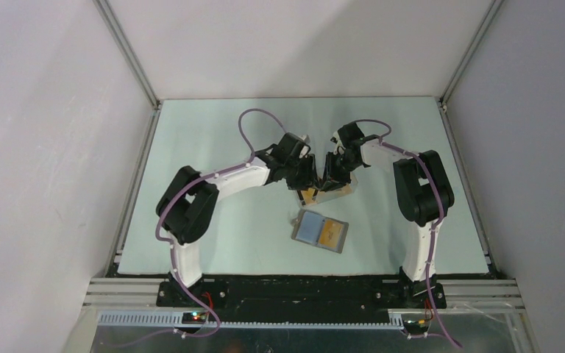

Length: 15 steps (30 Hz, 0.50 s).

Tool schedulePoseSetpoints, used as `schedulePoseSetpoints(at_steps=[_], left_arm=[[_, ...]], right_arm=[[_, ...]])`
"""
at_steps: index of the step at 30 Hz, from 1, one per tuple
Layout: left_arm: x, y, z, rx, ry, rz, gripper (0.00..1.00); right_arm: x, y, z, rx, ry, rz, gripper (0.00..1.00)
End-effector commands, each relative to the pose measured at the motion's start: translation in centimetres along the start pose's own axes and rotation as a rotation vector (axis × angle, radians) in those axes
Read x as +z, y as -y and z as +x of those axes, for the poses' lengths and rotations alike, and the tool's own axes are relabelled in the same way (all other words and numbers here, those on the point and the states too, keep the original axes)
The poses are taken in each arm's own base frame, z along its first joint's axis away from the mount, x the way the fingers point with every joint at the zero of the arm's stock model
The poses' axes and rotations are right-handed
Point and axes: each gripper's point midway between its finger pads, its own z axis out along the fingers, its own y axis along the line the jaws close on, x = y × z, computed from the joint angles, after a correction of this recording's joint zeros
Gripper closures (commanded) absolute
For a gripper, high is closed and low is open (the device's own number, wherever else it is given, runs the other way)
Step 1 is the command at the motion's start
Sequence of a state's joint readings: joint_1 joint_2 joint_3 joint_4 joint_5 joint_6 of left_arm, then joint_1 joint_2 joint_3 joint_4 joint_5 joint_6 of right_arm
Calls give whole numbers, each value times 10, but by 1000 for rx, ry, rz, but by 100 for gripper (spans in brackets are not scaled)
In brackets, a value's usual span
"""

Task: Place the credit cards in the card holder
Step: Pick up the credit card from the storage box.

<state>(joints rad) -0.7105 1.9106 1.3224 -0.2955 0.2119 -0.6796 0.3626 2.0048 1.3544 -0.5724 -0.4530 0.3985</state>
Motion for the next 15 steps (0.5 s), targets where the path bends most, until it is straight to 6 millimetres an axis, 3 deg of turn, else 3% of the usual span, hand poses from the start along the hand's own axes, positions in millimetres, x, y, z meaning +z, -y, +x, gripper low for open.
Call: schedulePoseSetpoints(at_steps=[1,7,15], left_arm=[[-39,15,-30,58,133,-1,46],[-48,12,-36,68,168,-18,43],[-20,20,-15,59,64,16,44]], right_arm=[[6,11,8,33,-45,31,71],[6,10,8,32,-49,28,71],[6,10,9,33,-51,27,71]])
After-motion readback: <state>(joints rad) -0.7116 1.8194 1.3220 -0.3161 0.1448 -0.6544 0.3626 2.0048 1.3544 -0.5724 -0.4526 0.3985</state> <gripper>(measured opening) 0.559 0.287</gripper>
